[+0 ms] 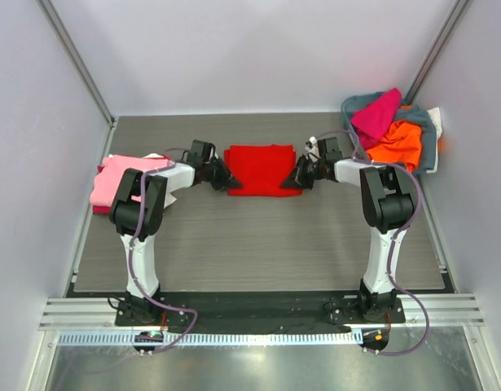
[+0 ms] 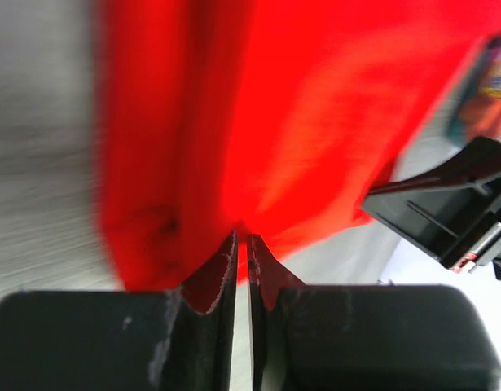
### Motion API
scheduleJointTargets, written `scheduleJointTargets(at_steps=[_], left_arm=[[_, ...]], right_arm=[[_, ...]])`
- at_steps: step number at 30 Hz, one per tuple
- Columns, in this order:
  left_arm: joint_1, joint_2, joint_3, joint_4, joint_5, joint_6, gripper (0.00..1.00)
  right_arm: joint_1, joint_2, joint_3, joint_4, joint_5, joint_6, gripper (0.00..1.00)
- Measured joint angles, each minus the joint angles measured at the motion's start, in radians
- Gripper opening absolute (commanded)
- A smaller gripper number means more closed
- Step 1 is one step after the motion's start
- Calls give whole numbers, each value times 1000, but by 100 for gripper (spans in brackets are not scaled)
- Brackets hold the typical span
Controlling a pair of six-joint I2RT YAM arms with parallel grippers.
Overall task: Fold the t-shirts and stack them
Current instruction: Fold the tshirt
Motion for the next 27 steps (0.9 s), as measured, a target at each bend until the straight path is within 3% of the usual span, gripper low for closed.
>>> scheduleJointTargets(at_steps=[9,16,20,27], left_arm=[[61,-24,-234,268,79,-67,7],[64,-128,-267,205,11,-34,25],[65,-183,-200,101,-51,-8,25],[68,-103,94,51,-74,-12,25]], right_arm=[[-55,-13,-135,85,-28,38,2],[-71,-79,-136,53,72,26,8],[-77,-100,-71,24,99,23,8],[-72,-36,124,103,66,88,5]])
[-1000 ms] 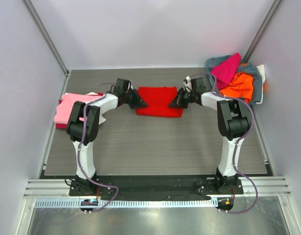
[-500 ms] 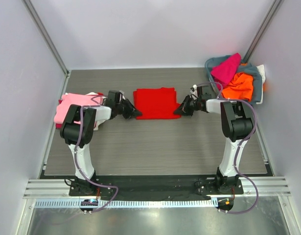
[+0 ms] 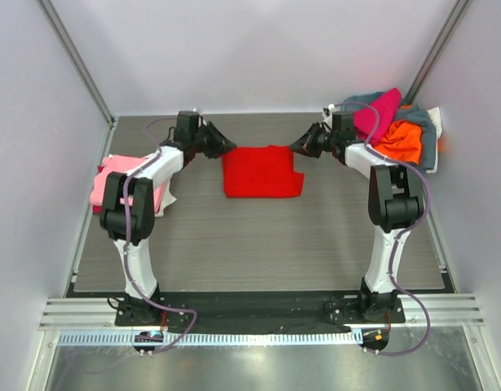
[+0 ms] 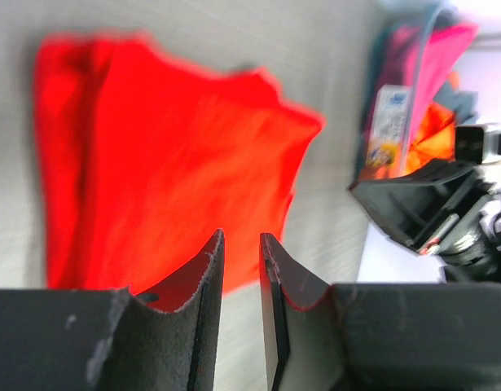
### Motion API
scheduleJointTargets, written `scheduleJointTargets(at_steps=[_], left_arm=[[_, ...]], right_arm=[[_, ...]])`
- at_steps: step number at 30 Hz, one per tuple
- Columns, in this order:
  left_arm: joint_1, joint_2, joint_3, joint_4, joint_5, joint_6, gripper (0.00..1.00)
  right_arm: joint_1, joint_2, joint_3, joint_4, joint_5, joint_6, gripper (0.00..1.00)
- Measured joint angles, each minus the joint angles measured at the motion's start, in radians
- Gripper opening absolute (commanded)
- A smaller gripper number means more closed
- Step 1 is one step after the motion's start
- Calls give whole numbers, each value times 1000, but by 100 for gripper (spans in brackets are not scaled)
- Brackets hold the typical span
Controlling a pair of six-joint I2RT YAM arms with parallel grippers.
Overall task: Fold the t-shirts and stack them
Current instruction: Fold the tshirt
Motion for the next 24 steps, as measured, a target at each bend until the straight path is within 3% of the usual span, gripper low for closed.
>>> scheduleJointTargets(at_steps=[6,12,16,19,20,23,24], left_arm=[[6,218,246,-6,-8,-23,25],[21,441,357,-17,-32,-57,25],[35,485,421,-18,1,-74,35],[40,481,424,-23,-2,-53,45],[40,473,422,-26,-6,-42,48],[41,412,379,-49,-36,7,61],[43,381,354,-60,-49,23,65]], right_arm=[[5,211,194,87,-18,117,3],[-3,455,370,100,-1,221,5],[-27,480,389,116,-19,264,12],[-49,480,389,114,-15,256,30],[-55,475,386,116,-21,253,48],[-64,430,357,126,-29,228,72],[-67,407,335,122,-24,219,73]])
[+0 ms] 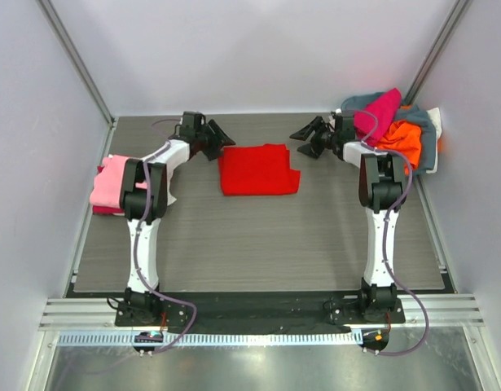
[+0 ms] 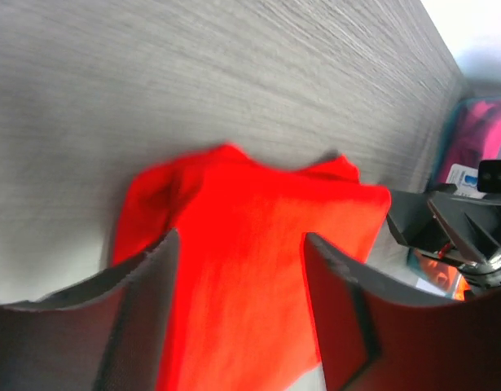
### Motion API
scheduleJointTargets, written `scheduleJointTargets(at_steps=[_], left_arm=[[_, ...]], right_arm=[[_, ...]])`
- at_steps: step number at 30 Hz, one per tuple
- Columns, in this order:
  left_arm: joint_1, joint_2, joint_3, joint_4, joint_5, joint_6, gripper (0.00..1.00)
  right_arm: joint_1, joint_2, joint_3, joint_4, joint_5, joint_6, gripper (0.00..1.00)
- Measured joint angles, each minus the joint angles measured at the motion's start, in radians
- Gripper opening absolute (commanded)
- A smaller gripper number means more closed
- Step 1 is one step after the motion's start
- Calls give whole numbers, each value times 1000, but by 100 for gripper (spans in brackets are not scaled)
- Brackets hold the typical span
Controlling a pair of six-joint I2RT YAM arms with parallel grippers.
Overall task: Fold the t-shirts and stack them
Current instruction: Fold the tshirt, then neatly place the folded tshirt to the corner
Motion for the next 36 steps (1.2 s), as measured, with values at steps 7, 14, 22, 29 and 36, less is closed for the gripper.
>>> scheduleJointTargets(at_steps=[7,14,22,29,36], left_arm=[[10,-225,-180,-12,-83,62,78],[10,-213,-214,-21,-113,81,78],[10,-141,-198,-35,-113,82,74],[9,-89,-142,-34,-95,70,60],[5,-73,-127,-34,-92,63,53]], right_arm=[[12,-110,-96,-27,6,-95,77],[71,-82,-13,-201,56,-237,77],[120,-48,77,-289,146,-314,63],[122,-32,97,-310,156,-332,58],[129,-41,97,-314,218,-367,65]])
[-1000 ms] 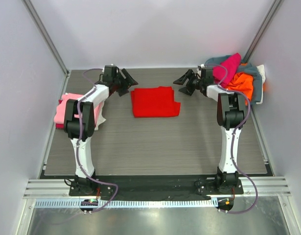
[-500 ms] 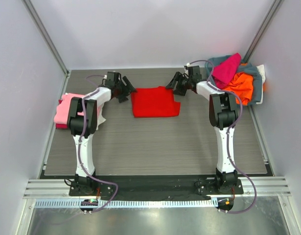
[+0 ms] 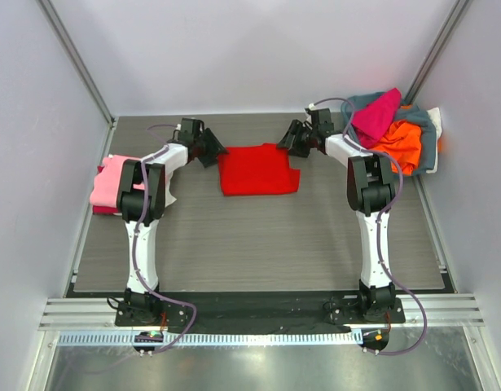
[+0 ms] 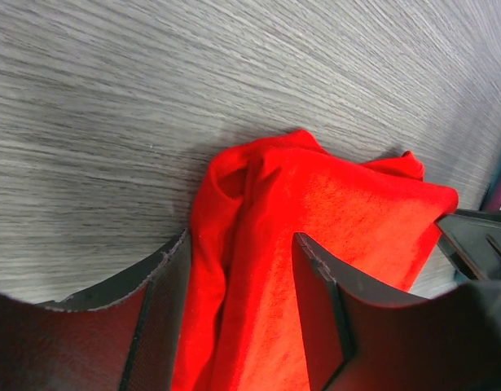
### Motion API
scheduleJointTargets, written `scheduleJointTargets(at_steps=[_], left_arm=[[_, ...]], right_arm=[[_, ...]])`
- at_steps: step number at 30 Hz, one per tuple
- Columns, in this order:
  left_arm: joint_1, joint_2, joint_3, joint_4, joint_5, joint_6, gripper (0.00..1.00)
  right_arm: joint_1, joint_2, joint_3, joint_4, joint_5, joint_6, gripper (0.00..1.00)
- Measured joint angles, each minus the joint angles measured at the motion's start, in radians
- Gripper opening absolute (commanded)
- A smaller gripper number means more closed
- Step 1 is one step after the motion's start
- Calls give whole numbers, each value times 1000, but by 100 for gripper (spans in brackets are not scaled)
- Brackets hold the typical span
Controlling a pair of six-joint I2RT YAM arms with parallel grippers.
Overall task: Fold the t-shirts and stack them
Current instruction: Neatly place the folded tshirt to the corner
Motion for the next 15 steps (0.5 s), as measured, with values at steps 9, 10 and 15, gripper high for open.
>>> scheduleJointTargets(at_steps=[9,10,15], left_arm=[[-2,8,11,-2,2,5,49],[-2,9,13,-4,2,8,49],[-2,17,24,-11,3,12,45]], right_arm=[[8,-15,-2,1,67,-46,69],[8,-15,-2,1,72,-50,68],[15,-15,-3,-1,102,-73,61]])
